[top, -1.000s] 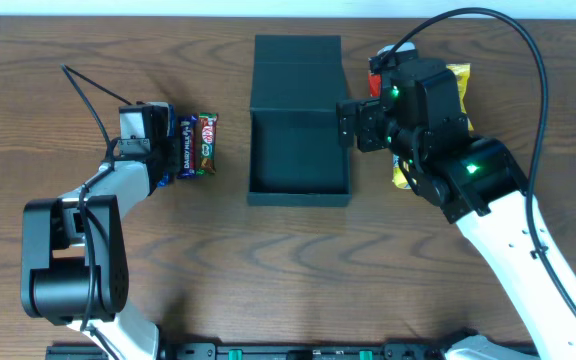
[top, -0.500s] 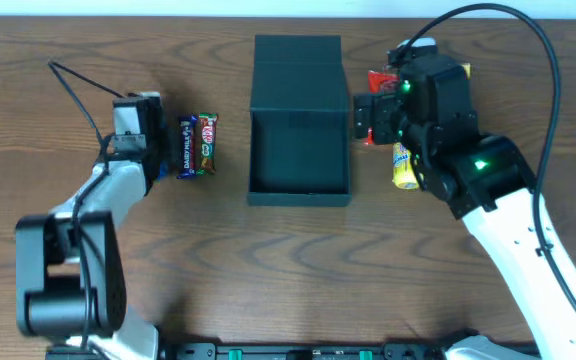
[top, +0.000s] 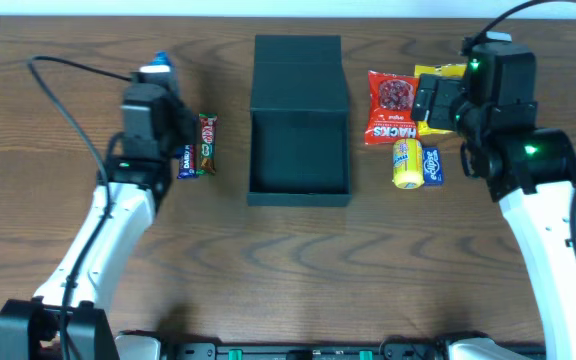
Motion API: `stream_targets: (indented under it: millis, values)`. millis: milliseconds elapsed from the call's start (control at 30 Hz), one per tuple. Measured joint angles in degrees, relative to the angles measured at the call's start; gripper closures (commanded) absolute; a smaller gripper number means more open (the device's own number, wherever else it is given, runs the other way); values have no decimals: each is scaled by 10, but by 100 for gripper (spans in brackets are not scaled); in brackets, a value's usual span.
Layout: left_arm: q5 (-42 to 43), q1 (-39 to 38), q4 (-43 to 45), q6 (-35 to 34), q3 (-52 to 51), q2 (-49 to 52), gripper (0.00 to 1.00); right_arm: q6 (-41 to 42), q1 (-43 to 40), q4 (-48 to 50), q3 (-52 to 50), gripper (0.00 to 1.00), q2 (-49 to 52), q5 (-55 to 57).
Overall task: Pack container
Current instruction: 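Lift the Oreo pack with the left gripper and carry it into the box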
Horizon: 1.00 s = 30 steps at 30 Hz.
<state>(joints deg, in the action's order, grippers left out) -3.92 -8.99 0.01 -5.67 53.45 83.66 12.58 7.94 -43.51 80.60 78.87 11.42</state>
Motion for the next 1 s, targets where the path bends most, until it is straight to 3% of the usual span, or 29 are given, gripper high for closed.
stream_targets:
  millis: [267,467,600,767,967,1000]
  values:
    - [0,-181,20,-65,0,0,84,6,-16,-38,0,1,0,-14]
    - [-17,-246,31,-105,0,0,81,22,-16,-56,0,1,0,-17]
    - [-30,-254,50,-96,0,0,82,25,-16,-66,0,1,0,-18]
    - [6,-253,71,15,0,0,90,29,-16,-78,0,1,0,-19]
    - [60,-253,47,237,0,0,88,29,-16,-87,0,1,0,-20]
    - [65,-253,45,273,0,0,94,29,-16,-90,0,1,0,-20]
